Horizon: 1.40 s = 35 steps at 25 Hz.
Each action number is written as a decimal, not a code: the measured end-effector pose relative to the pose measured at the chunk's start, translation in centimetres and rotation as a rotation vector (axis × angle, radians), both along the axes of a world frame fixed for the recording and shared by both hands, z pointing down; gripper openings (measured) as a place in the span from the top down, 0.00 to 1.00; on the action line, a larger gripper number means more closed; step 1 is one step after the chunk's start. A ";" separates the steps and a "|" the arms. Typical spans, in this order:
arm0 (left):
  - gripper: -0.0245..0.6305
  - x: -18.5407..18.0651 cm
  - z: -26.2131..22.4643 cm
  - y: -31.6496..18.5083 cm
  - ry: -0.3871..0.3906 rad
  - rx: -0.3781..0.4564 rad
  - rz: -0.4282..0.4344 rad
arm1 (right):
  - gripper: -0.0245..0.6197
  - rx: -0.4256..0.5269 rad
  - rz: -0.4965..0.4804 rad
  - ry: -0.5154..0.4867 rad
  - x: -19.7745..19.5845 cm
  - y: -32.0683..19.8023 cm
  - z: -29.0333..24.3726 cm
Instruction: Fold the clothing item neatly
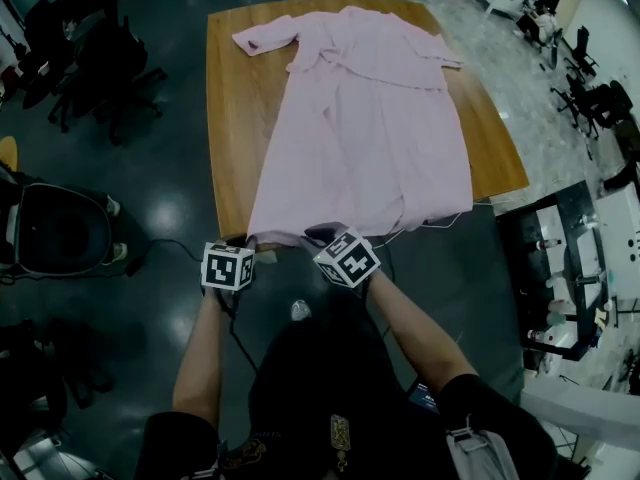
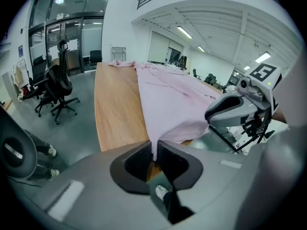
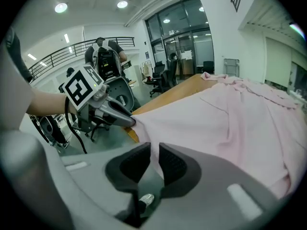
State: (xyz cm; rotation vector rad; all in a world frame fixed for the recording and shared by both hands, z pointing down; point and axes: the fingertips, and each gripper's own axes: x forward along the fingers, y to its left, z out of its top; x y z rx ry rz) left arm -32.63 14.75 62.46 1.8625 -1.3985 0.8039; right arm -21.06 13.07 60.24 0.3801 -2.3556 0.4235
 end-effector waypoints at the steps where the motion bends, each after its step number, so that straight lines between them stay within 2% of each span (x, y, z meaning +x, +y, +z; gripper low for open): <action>1: 0.89 -0.2 -0.1 0.1 -0.002 0.007 -0.001 | 0.89 0.008 0.007 -0.011 0.4 0.2 -0.4; 4: 0.85 -0.4 -0.7 0.5 -0.012 0.030 -0.008 | 0.89 0.025 0.042 -0.031 2.8 0.5 -1.3; 7: 0.82 -0.2 -2.3 0.8 -0.023 0.072 -0.040 | 0.89 0.036 0.114 -0.020 6.8 -0.1 -1.6; 10: 0.81 1.0 -4.3 0.5 -0.041 0.132 -0.064 | 0.89 0.051 0.211 0.011 11.3 -1.3 -1.4; 12: 0.81 2.5 -5.7 -0.4 -0.053 0.175 -0.052 | 0.89 0.051 0.263 0.033 13.5 -2.0 -1.0; 16: 0.81 7.1 -7.3 -1.9 -0.065 0.223 0.024 | 0.89 0.047 0.300 0.049 16.5 -2.2 -0.6; 19: 0.81 12.7 -6.8 -3.0 -0.039 0.209 0.121 | 0.89 0.048 0.307 0.046 18.7 -1.8 -1.0; 22: 0.73 18.8 -5.5 -4.9 -0.021 0.186 0.196 | 0.89 0.043 0.315 0.043 21.1 -1.3 -1.3; 26: 0.67 23.6 -3.5 -7.4 -0.041 0.165 0.177 | 0.89 0.037 0.322 0.047 24.2 0.0 -1.5; 30: 0.67 24.5 -2.0 -9.4 -0.115 0.150 0.084 | 0.89 0.027 0.343 0.057 27.7 1.2 -1.4; 31: 0.68 24.3 -1.8 -9.8 -0.133 0.151 0.054 | 0.89 0.025 0.350 0.059 28.6 1.4 -1.4; 33: 0.92 23.9 -2.0 -10.3 -0.160 0.166 0.006 | 0.89 0.022 0.362 0.062 30.2 1.7 -1.2; 35: 0.94 24.1 -2.8 -10.6 -0.168 0.187 -0.004 | 0.89 0.017 0.373 0.062 31.4 1.8 -1.1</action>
